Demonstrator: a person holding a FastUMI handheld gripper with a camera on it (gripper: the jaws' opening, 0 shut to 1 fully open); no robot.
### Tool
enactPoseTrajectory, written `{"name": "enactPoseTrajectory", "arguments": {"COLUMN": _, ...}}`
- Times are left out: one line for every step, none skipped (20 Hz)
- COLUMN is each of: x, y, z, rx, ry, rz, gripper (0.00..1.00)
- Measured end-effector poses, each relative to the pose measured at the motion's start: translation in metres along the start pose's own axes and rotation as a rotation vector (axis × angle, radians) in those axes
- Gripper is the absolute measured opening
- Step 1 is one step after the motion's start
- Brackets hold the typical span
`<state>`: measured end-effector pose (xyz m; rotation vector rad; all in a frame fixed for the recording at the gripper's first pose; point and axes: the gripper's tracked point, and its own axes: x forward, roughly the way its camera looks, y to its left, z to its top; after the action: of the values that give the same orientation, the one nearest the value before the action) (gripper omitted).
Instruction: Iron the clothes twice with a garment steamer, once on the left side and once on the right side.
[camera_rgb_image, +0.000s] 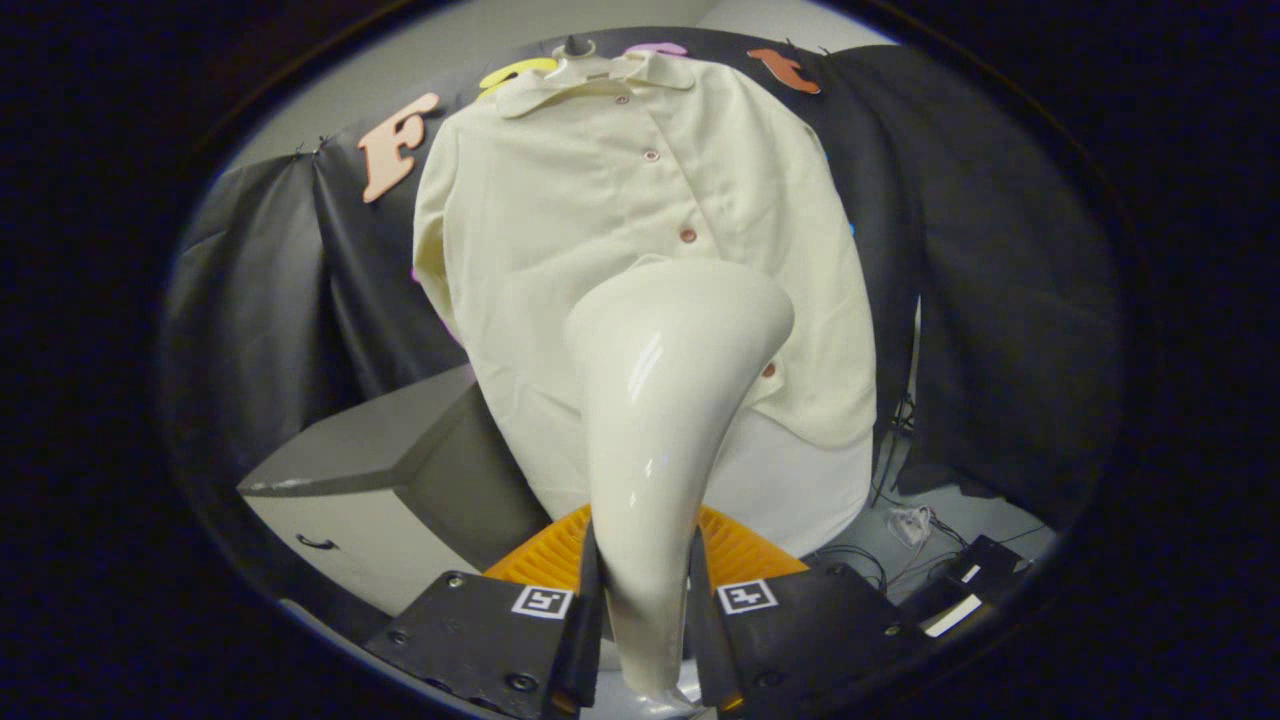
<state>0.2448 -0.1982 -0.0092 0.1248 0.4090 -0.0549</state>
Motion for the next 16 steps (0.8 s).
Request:
{"name": "enactPoseTrajectory", "arguments": {"x": -0.008, "y": -0.002, "z": 0.019, "rx": -0.001, "ry": -0.025, "rz": -0.003, "gripper": 0.38}}
{"name": "enactPoseTrajectory", "arguments": {"x": -0.008, "y": -0.001, "z": 0.039, "rx": 0.002, "ry": -0.064, "rz": -0.002, "gripper": 0.38}}
{"name": "enactPoseTrajectory", "arguments": {"x": -0.009, "y": -0.003, "z": 0.063, "rx": -0.006, "ry": -0.091, "rz": -0.009, "gripper": 0.39}}
{"name": "enactPoseTrajectory", "arguments": {"x": -0.013, "y": -0.006, "z": 0.084, "rx": -0.007, "ry": -0.122, "rz": -0.022, "gripper": 0.38}}
{"name": "enactPoseTrajectory", "arguments": {"x": -0.013, "y": -0.009, "z": 0.103, "rx": -0.003, "ry": -0.14, "rz": -0.027, "gripper": 0.38}}
{"name": "enactPoseTrajectory", "arguments": {"x": -0.013, "y": -0.01, "z": 0.121, "rx": 0.007, "ry": -0.165, "rz": -0.027, "gripper": 0.38}}
{"name": "enactPoseTrajectory", "arguments": {"x": -0.011, "y": -0.01, "z": 0.138, "rx": 0.012, "ry": -0.176, "rz": -0.022, "gripper": 0.38}}
{"name": "enactPoseTrajectory", "arguments": {"x": -0.009, "y": -0.012, "z": 0.149, "rx": 0.006, "ry": -0.187, "rz": -0.02, "gripper": 0.38}}
{"name": "enactPoseTrajectory", "arguments": {"x": -0.005, "y": -0.013, "z": 0.16, "rx": -0.008, "ry": -0.193, "rz": -0.024, "gripper": 0.38}}
{"name": "enactPoseTrajectory", "arguments": {"x": 0.005, "y": -0.015, "z": 0.172, "rx": -0.021, "ry": -0.193, "rz": -0.027, "gripper": 0.38}}
{"name": "enactPoseTrajectory", "arguments": {"x": 0.013, "y": -0.016, "z": 0.181, "rx": -0.03, "ry": -0.194, "rz": -0.023, "gripper": 0.38}}
{"name": "enactPoseTrajectory", "arguments": {"x": 0.019, "y": -0.018, "z": 0.191, "rx": -0.024, "ry": -0.204, "rz": -0.02, "gripper": 0.38}}
{"name": "enactPoseTrajectory", "arguments": {"x": 0.029, "y": -0.022, "z": 0.199, "rx": -0.01, "ry": -0.201, "rz": -0.028, "gripper": 0.38}}
{"name": "enactPoseTrajectory", "arguments": {"x": 0.039, "y": -0.025, "z": 0.208, "rx": 0.011, "ry": -0.203, "rz": -0.04, "gripper": 0.39}}
{"name": "enactPoseTrajectory", "arguments": {"x": 0.048, "y": -0.027, "z": 0.22, "rx": 0.024, "ry": -0.214, "rz": -0.045, "gripper": 0.39}}
{"name": "enactPoseTrajectory", "arguments": {"x": 0.057, "y": -0.025, "z": 0.231, "rx": 0.027, "ry": -0.231, "rz": -0.04, "gripper": 0.39}}
